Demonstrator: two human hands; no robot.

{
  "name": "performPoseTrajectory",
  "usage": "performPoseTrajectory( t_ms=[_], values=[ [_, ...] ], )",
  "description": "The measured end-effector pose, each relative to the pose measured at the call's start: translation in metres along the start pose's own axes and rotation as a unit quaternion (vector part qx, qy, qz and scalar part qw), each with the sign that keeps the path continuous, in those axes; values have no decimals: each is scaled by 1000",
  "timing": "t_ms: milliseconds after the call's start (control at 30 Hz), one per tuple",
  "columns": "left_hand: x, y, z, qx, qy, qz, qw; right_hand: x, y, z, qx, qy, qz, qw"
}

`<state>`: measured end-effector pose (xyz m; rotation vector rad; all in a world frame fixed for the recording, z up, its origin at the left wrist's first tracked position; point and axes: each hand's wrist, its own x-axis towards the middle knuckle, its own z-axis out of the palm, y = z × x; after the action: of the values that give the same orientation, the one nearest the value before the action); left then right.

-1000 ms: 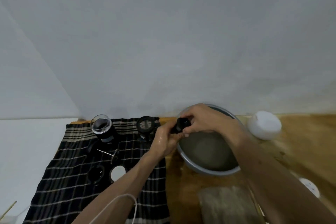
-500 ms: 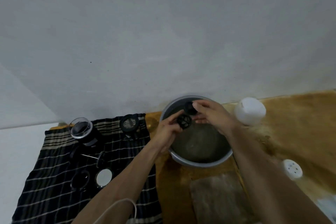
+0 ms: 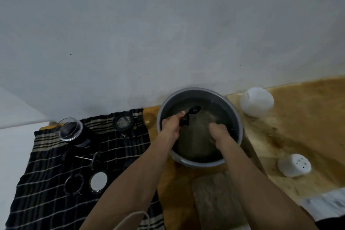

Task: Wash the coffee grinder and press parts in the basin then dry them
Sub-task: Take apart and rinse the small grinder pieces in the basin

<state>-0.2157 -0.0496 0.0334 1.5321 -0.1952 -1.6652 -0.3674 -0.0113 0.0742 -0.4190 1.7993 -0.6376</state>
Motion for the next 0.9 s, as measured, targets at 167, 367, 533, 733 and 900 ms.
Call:
performPoseTrajectory(
  t_ms=[167,367,533,733,900],
  values=[
    [14,-7,1,-13,5,-27,1000,7,1,4,180,-74,67,979],
    [15,-10,3,61,1,-35,998,-14,-32,20,103,-195,-69,973],
    [17,-8,3,49,-29,-21,998,6,-31,8,21,-46,-79,996],
    [16,-10,0,77,-21,-19,997,7,-13,-3,59,17,3,998],
    [7,-12,2,58,-49,-14,997,4,-29,13,110,-157,-46,980]
  ],
)
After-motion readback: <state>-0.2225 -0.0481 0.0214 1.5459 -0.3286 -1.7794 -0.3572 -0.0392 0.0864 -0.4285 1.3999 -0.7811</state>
